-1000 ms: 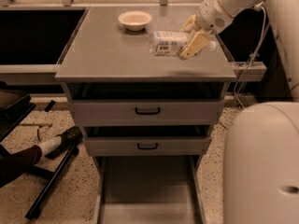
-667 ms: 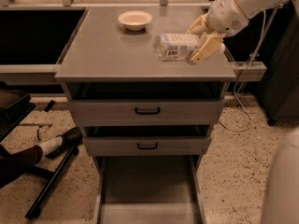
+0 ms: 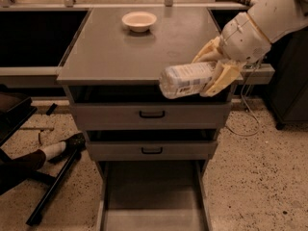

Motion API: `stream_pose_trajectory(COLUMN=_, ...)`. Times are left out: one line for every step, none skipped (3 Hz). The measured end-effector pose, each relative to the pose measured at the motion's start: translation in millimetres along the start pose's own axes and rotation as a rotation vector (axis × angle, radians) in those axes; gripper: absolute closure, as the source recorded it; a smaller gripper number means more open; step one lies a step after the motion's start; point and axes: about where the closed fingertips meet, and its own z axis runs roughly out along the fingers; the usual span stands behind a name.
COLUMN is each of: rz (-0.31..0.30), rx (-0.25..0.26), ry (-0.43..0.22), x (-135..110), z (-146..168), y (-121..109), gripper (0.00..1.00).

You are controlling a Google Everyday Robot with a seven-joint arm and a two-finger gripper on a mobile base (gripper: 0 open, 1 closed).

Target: Place blue plastic bottle into bottom drawer

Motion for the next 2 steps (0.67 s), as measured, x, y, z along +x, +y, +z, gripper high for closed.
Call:
stream_pose_trajectory(rz=0.025, rx=-0.073, ry=-0.005, x=7.0, z=27.9, y=20.2, gripper=1.00)
stream_pose_trajectory(rz=0.025, rx=-0.073, ry=-0.005, x=7.1, z=27.9, y=20.1, gripper=1.00)
